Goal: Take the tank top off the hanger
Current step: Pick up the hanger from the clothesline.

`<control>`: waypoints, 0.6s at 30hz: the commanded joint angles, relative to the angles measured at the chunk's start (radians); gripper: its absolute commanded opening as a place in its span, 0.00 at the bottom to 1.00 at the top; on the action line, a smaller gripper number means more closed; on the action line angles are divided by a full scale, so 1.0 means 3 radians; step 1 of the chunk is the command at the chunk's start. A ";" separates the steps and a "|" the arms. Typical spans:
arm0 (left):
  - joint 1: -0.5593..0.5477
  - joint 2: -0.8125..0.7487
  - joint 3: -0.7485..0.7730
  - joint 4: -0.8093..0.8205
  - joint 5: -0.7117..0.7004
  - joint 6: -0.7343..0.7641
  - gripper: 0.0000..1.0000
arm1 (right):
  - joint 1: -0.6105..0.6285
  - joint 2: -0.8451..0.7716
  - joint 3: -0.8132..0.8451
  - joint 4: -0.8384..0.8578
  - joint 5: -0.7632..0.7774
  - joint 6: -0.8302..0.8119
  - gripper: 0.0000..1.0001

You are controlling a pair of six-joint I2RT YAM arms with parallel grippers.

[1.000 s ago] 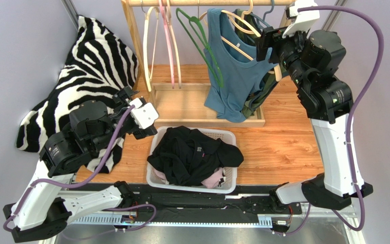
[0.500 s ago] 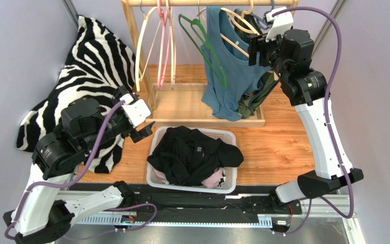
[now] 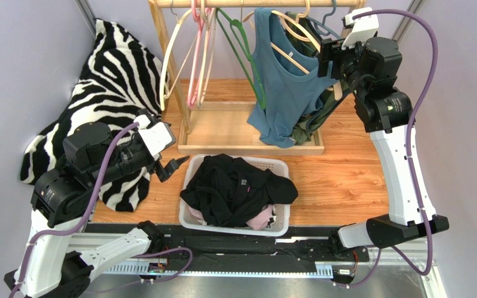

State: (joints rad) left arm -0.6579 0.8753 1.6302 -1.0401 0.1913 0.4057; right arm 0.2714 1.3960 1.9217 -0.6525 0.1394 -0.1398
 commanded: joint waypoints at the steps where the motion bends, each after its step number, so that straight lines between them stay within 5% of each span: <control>1: 0.0040 -0.0023 0.0027 -0.0036 0.0206 -0.0125 0.99 | -0.0041 0.0112 0.0190 0.0079 -0.0224 0.0128 0.76; 18: 0.0045 -0.0059 0.0052 -0.0036 0.0242 -0.0074 0.99 | 0.0107 -0.0384 -0.0709 0.0268 -0.0721 0.0752 0.46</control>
State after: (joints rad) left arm -0.6472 0.8600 1.6302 -1.0615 0.2417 0.3943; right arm 0.2707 1.3392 1.7321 -0.6456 -0.0448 0.0269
